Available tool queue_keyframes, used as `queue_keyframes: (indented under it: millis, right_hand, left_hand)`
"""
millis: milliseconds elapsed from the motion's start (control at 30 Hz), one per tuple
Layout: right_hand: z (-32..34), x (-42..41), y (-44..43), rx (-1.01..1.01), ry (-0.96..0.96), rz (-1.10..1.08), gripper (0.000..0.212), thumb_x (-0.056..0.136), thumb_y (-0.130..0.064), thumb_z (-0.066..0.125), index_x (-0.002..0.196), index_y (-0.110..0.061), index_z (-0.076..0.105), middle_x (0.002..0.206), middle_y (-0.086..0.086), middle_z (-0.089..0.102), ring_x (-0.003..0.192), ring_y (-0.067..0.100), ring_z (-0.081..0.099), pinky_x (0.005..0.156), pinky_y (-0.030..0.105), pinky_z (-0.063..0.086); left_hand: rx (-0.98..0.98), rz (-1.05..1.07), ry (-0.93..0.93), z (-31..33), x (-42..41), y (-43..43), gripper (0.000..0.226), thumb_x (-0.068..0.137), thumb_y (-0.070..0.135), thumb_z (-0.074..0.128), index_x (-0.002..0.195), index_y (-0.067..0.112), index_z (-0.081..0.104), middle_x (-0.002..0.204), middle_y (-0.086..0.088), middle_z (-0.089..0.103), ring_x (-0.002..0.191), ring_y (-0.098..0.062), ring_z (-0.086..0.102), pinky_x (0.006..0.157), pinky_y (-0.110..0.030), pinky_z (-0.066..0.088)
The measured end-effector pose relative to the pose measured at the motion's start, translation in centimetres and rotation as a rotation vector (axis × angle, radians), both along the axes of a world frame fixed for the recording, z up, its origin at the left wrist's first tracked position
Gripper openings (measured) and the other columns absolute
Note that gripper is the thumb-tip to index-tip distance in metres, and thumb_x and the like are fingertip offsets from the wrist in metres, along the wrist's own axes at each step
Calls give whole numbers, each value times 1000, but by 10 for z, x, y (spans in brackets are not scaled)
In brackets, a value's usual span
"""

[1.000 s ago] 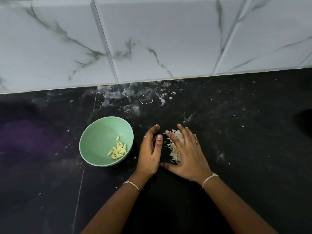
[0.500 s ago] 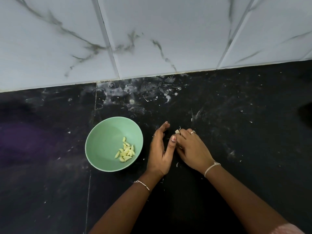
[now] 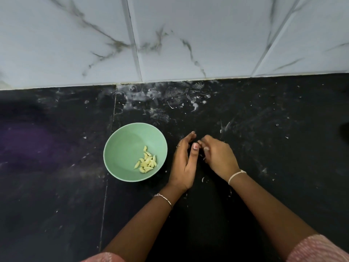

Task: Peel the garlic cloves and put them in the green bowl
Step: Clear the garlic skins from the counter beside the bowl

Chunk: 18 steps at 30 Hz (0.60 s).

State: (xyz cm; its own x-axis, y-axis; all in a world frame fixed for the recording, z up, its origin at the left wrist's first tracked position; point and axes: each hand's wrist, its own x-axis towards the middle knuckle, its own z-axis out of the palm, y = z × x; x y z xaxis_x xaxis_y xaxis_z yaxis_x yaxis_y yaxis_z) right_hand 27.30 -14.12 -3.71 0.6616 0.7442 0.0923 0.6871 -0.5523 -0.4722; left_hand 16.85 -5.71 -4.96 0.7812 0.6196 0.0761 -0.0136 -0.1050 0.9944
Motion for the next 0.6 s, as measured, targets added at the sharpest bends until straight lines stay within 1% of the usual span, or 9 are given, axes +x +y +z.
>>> queue_keyframes:
  millis: [67, 167, 200, 267, 367, 433, 500, 567, 600]
  right_hand:
    - [2, 4, 3, 245, 258, -205, 25, 101, -27, 48, 83, -13, 58, 63, -3, 55, 54, 11, 50, 56, 35, 43]
    - [10, 2, 10, 509, 628, -455, 37, 102, -34, 45, 80, -6, 56, 67, 5, 53, 61, 12, 49, 60, 30, 43]
    - [15, -2, 12, 591, 779, -520, 38, 102, -35, 45, 82, -4, 56, 68, 6, 52, 59, 13, 48, 56, 27, 43]
    - [27, -13, 16, 714, 1070, -636, 38, 102, -36, 45, 75, -10, 52, 57, 1, 45, 44, 9, 40, 39, 20, 34]
    - [58, -35, 19, 793, 1407, -638, 41, 102, -37, 42, 67, -17, 46, 43, -6, 39, 31, 4, 33, 30, 15, 24]
    - [75, -52, 20, 801, 1564, -583, 43, 103, -36, 39, 69, -14, 52, 41, -5, 48, 30, 5, 43, 30, 15, 31]
    - [89, -68, 23, 822, 1678, -499, 40, 104, -32, 38, 83, -8, 61, 54, 2, 65, 45, 9, 63, 39, 17, 46]
    - [95, -81, 27, 810, 1753, -425, 38, 104, -31, 38, 96, -6, 66, 76, 7, 73, 68, 14, 72, 58, 24, 54]
    - [95, -86, 29, 791, 1758, -390, 37, 103, -31, 37, 98, -7, 66, 81, 7, 74, 72, 14, 73, 64, 26, 54]
  left_hand:
    - [-59, 25, 6, 3, 1, -1, 63, 92, 62, 32, 136, 21, 50, 136, 5, 54, 128, -2, 47, 111, -32, 38]
    - [-188, 66, -2, 7, 1, -4, 61, 90, 64, 30, 131, 25, 54, 133, 6, 57, 126, -4, 50, 112, -36, 38]
    - [-230, 84, -12, 9, 2, -5, 63, 90, 65, 30, 131, 23, 55, 133, 6, 58, 126, -5, 51, 112, -38, 37]
    - [-334, 119, -49, 16, 2, -11, 62, 92, 62, 29, 129, 20, 56, 131, 4, 60, 125, -7, 53, 113, -38, 37]
    - [-451, 179, -145, 41, 2, -21, 60, 96, 58, 28, 126, 16, 58, 129, -2, 63, 123, -12, 56, 109, -34, 41]
    - [-510, 220, -217, 60, 0, -26, 63, 95, 55, 29, 125, 9, 59, 126, -6, 64, 118, -13, 61, 100, -27, 47]
    - [-511, 291, -279, 76, -6, -30, 62, 94, 48, 28, 123, 4, 60, 122, -7, 67, 110, -12, 65, 92, -24, 51]
    - [-451, 386, -318, 88, -16, -32, 62, 95, 48, 26, 119, 4, 63, 119, -5, 69, 112, -15, 64, 97, -31, 50]
    - [-428, 429, -332, 93, -20, -31, 62, 95, 48, 25, 117, 4, 64, 117, -5, 70, 113, -16, 64, 99, -34, 50]
